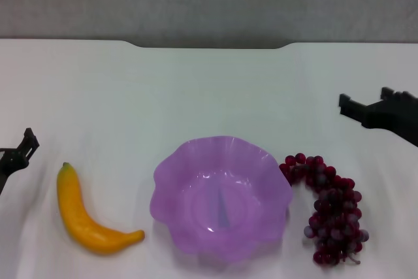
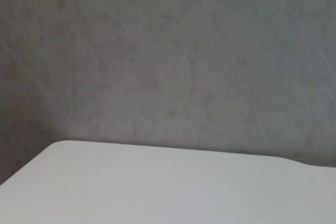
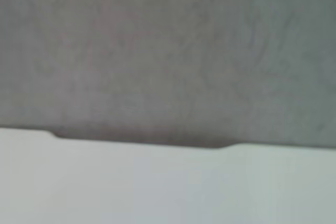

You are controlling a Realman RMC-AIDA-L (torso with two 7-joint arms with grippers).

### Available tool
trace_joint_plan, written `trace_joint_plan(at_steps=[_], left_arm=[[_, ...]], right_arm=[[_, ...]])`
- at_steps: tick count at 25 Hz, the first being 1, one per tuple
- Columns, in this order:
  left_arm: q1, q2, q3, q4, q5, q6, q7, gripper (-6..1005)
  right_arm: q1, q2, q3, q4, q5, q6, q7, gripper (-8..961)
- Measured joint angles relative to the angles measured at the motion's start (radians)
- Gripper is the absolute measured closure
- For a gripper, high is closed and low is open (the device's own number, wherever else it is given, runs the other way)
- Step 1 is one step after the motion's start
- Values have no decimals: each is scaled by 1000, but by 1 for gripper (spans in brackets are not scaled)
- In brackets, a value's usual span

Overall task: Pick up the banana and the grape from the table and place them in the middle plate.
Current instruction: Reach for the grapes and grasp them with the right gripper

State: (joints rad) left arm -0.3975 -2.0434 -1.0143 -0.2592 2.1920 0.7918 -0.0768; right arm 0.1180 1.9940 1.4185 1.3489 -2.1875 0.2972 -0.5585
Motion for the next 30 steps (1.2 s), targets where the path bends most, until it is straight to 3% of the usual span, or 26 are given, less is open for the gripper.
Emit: trace_joint_plan(at_steps=[1,6,13,19,30], left_arm=[[-1,0,-1,0,0,0,0,117],[-4,0,-1,0,0,-3,0,117],[-5,0,-1,0,0,-1,-2,117],[-6,0,-1,-1,0,1,0,117],[-6,0,-1,-2,0,4,-1,117]], right_arm=[[-4,8,41,28,7,78,-6,59],[14,3,178,53,31,340,76,60],[100,4,376,24,21,646,129,63],[179,-5,437,-79,4,767,129,65],[339,-10,458,-351,-88,832,142,68]])
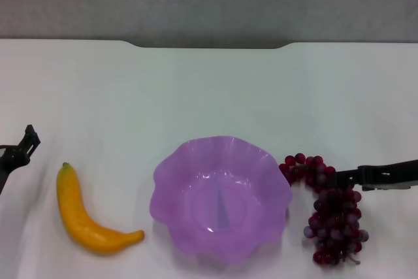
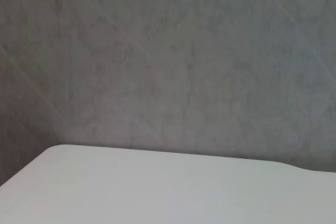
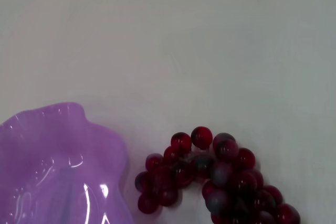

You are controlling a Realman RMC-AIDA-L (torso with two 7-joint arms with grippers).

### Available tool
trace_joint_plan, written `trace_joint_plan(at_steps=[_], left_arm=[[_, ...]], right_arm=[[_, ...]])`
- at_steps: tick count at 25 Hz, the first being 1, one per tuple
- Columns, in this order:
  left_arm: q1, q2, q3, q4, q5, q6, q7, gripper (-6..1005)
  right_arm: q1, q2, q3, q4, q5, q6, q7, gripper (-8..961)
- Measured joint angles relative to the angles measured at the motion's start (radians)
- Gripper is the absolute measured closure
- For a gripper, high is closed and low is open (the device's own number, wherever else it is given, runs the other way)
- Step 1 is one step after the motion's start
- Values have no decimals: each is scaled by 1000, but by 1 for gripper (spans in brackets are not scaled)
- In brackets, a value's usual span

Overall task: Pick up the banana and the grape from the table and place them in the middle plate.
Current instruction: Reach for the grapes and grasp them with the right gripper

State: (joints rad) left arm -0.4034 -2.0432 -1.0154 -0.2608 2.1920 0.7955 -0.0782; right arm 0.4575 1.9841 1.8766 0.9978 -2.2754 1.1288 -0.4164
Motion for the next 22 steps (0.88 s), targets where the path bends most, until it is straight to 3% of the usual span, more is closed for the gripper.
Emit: trace_joint_plan(at_steps=[22], left_arm=[[-12,0,0,2,0,-3,1,117]], right_arm=[[20,9,-27,-87,-7,9,-14,81]])
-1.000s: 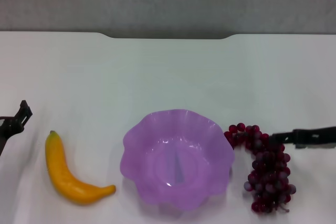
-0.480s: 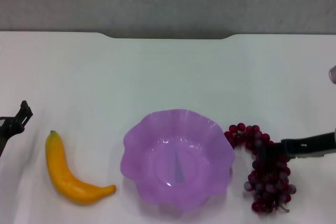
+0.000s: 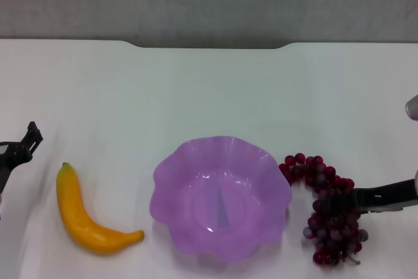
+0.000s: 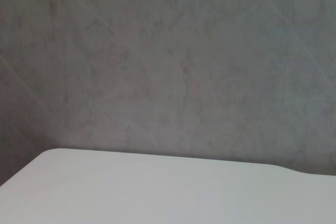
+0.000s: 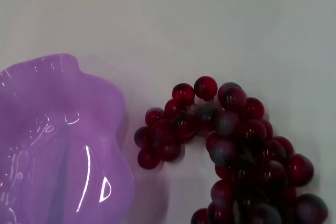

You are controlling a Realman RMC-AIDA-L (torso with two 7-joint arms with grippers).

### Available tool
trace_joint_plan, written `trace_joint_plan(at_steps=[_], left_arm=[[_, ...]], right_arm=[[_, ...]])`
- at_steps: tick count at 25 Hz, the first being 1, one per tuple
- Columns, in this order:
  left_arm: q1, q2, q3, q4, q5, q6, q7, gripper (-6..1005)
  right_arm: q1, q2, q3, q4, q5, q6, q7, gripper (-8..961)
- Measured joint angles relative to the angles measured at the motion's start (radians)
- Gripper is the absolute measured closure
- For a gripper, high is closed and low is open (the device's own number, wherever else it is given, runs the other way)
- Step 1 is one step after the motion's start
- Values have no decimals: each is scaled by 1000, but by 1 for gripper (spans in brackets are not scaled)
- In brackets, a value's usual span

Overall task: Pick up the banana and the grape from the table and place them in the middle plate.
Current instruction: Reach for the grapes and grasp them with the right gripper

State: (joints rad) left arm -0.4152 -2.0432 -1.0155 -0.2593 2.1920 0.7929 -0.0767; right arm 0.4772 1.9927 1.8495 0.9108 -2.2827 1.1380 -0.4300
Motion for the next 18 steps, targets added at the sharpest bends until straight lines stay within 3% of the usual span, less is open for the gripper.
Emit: trace_joint_plan(at_steps=[18], left_arm=[[-2,-2,0,-1,0,2,0,118]], right_arm=[[17,3,-1,-87,27,-78,-61,92]])
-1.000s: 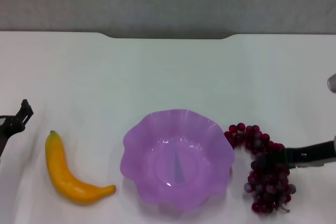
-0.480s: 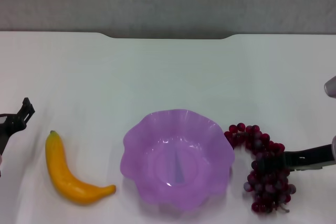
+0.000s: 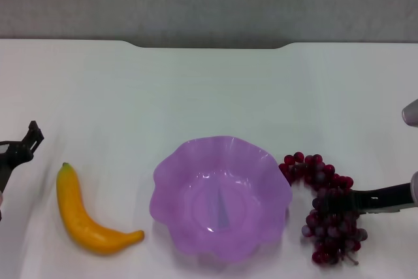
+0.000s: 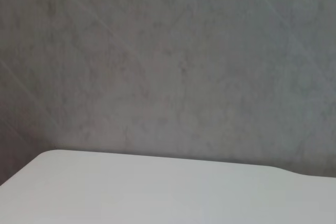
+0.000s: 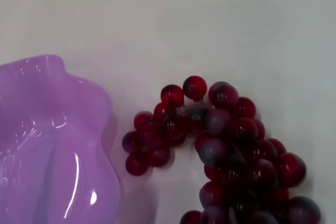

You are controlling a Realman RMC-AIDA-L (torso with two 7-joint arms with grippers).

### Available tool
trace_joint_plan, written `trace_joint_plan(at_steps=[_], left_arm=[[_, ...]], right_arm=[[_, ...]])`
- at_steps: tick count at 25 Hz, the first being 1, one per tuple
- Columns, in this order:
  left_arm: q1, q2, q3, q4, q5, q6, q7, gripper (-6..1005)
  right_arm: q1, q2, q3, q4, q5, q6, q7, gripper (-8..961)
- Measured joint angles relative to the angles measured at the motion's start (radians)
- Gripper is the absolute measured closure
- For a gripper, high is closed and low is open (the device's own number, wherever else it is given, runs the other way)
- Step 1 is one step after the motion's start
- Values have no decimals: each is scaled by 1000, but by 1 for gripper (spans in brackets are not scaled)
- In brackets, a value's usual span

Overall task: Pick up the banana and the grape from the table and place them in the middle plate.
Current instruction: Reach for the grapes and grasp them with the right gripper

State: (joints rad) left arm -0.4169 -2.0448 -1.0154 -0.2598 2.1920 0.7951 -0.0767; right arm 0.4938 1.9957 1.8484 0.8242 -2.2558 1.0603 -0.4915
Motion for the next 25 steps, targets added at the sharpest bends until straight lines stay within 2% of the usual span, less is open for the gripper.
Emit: trace_joint_plan(at_steps=[5,16,25], left_arm=[[0,0,0,-3,0,1,0,118],[0,0,0,-4,1,1,0,118],[0,0,0,-4,3,1,0,118]], right_arm=[[0,0,-5,-5,0,-17,-13,95],[28,3,-107,-46,23,-107,-32,102],[35,5,-147,-59,77,-149,-78,107]])
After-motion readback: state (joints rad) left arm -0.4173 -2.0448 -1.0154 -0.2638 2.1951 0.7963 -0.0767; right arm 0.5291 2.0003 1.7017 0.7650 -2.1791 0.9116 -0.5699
